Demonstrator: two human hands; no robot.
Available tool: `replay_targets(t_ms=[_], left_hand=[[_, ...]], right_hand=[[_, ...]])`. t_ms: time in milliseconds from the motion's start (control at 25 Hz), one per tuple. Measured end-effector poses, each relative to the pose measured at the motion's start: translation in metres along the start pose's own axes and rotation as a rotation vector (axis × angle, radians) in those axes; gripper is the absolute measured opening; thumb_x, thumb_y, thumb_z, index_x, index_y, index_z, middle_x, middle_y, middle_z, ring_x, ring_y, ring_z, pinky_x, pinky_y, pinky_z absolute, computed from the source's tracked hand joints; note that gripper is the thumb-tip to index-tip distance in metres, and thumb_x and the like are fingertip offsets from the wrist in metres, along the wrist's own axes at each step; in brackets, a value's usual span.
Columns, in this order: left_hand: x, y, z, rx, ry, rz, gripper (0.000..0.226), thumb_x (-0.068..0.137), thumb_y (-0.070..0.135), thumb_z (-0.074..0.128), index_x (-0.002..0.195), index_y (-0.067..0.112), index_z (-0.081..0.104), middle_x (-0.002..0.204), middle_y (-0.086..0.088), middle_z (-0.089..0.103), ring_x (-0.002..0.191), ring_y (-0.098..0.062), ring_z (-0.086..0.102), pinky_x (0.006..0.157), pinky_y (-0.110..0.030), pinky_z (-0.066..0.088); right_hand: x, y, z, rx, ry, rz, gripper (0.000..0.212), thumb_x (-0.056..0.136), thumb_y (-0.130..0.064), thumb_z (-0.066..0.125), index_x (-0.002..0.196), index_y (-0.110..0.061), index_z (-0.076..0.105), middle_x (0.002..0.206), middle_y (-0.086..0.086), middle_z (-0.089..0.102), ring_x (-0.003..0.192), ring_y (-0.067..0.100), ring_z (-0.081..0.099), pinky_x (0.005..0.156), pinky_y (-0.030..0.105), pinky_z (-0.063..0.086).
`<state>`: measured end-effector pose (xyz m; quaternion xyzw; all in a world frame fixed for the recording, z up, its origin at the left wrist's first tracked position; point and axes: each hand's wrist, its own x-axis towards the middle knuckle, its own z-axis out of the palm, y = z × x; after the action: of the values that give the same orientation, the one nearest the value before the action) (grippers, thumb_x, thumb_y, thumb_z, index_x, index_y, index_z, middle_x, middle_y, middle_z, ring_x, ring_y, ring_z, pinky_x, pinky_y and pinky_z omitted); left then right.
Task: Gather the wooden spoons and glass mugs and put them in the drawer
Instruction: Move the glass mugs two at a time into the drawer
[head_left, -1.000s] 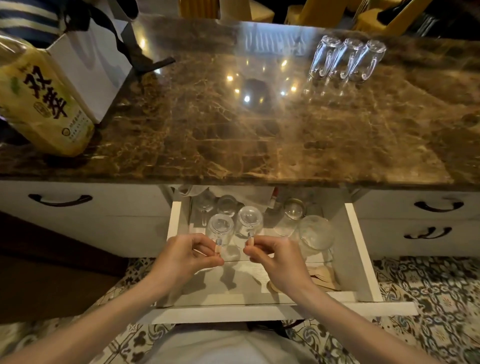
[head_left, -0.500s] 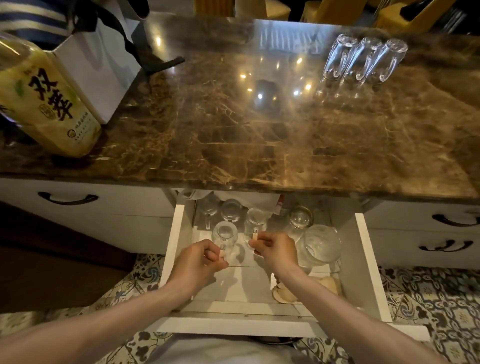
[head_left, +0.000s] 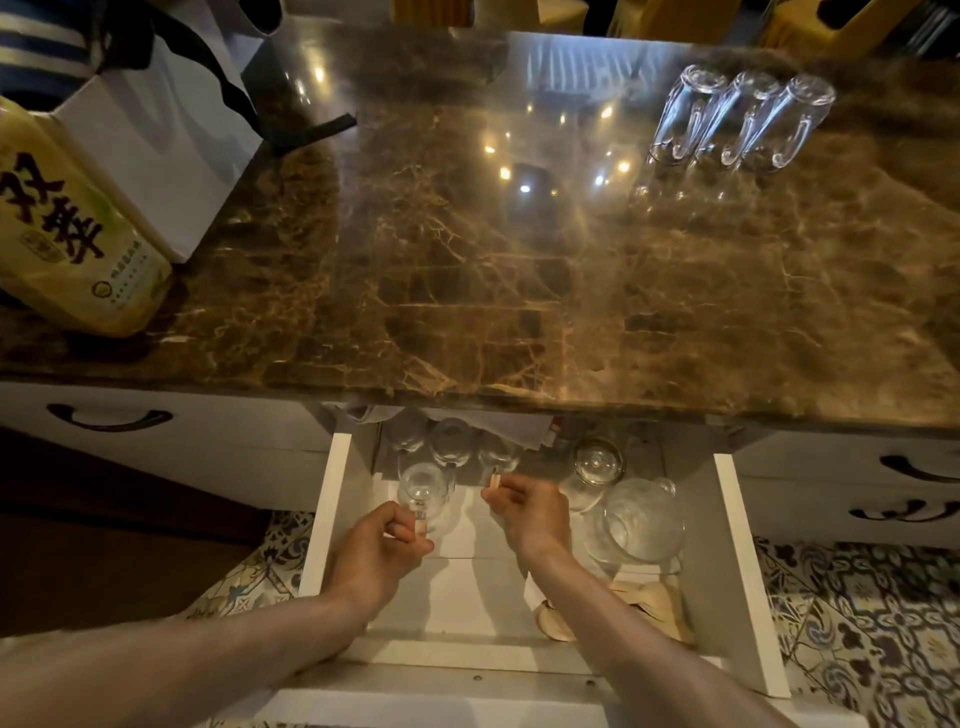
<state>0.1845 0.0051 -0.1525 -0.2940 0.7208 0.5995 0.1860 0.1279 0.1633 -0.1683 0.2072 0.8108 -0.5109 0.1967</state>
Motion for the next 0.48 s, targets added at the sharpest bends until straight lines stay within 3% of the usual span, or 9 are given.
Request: replay_targets(t_ms=[200,360,480], left_hand=[[0.003,-0.007,0.012,-0.177,0.047,-0.01,0.028,0.073,-0.026,0.056,0.072,0.001,0.051,0.072,-0.013,0.046,0.06,-0.018,0.043,0.043,-0.008,0.041],[0.003,-0.008,0.015,-0.212,0.078,-0.016,0.021,0.074,-0.021,0.062,0.079,-0.003,0.053,0.067,-0.01,0.045,0.061,-0.018,0.044,0.045,-0.006,0.041],[0.006,-0.01,0.014,-0.273,0.083,-0.055,0.024,0.075,-0.024,0.058,0.077,-0.002,0.049,0.065,-0.01,0.041,0.06,-0.02,0.041,0.052,-0.016,0.046]], right_hand=[[0.004,0.002,0.007,0.077,-0.021,0.056,0.003,0.079,-0.012,0.074,0.08,-0.013,0.073,0.075,0.0,0.068,0.077,0.014,0.062,0.085,0.035,0.052],[0.005,0.003,0.013,0.107,-0.026,0.127,0.023,0.077,-0.011,0.075,0.063,-0.024,0.063,0.072,-0.001,0.068,0.08,0.018,0.067,0.088,0.039,0.052],[0.006,0.004,0.013,0.1,-0.034,0.126,0.025,0.077,-0.011,0.075,0.062,-0.027,0.063,0.073,-0.002,0.068,0.08,0.017,0.067,0.089,0.039,0.052]])
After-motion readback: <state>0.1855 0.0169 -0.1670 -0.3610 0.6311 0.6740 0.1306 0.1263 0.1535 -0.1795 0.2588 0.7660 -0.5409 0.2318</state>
